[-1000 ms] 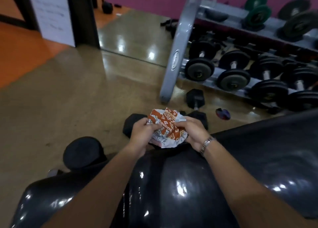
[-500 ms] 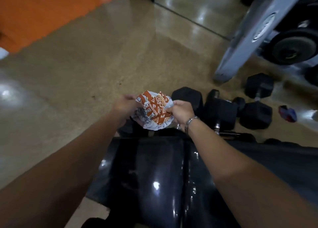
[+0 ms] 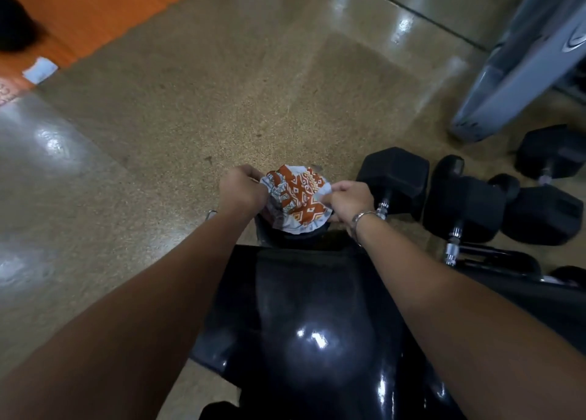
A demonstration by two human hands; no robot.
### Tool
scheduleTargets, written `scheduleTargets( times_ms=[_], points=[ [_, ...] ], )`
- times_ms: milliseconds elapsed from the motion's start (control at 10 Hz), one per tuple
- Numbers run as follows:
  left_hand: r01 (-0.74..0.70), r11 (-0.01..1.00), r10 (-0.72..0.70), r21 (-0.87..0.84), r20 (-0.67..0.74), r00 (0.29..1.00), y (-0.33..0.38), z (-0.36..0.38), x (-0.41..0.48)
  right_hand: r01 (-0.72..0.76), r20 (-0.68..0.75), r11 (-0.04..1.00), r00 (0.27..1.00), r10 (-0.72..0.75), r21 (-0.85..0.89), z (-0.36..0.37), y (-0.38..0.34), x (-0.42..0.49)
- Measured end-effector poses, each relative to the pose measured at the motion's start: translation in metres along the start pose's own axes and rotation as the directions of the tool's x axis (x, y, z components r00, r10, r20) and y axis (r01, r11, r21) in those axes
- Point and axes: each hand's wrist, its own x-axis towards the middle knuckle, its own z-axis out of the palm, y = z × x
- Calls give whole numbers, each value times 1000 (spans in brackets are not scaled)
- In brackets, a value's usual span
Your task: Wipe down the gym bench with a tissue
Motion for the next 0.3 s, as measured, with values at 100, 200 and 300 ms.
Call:
scheduleTargets(
  times_ms=[100, 200, 300],
  points=[
    [-123, 934, 149, 334, -53, 987, 0, -3, -10, 111, -30, 953, 992, -125, -281, -4, 0, -9],
    [-186, 794, 233, 578, -7, 972, -3, -10, -19, 161, 12, 869, 984, -176, -468, -16, 2, -22],
    [-234, 743, 272, 627, 37, 962, 0, -21, -33, 225, 27, 836, 969, -245, -500, -35, -2, -42]
  ],
)
